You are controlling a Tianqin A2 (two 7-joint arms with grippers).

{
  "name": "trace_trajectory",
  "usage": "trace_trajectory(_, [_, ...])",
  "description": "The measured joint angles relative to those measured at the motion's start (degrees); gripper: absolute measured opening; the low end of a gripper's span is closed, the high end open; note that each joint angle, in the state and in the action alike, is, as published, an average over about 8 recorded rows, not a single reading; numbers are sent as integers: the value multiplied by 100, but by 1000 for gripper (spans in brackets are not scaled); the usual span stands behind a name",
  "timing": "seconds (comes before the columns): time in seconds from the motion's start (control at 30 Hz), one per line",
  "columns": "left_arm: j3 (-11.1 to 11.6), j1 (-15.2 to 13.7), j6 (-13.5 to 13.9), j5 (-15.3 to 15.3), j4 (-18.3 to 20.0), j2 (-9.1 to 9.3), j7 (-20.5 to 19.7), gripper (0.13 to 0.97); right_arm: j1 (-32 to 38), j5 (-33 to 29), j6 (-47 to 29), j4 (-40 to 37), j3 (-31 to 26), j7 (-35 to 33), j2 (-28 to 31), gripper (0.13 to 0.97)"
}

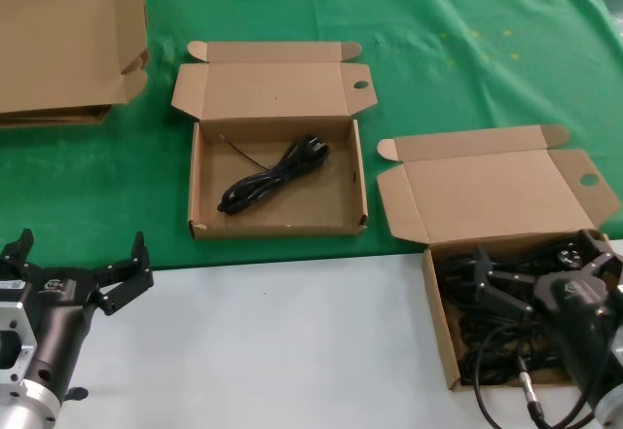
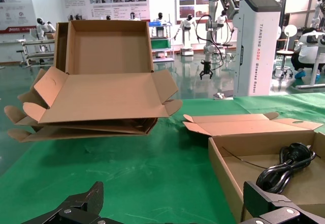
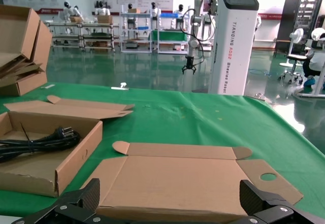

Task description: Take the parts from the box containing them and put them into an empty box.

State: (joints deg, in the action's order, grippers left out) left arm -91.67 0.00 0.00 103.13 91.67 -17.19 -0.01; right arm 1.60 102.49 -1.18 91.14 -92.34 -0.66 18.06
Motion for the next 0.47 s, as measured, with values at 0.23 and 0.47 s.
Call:
trace_trajectory(0.23, [0,0,0,0,0,0,1,966,0,0,0,0,0,0,0,966])
trace_trajectory(0.47, [0,0,0,0,0,0,1,966,0,0,0,0,0,0,0,966])
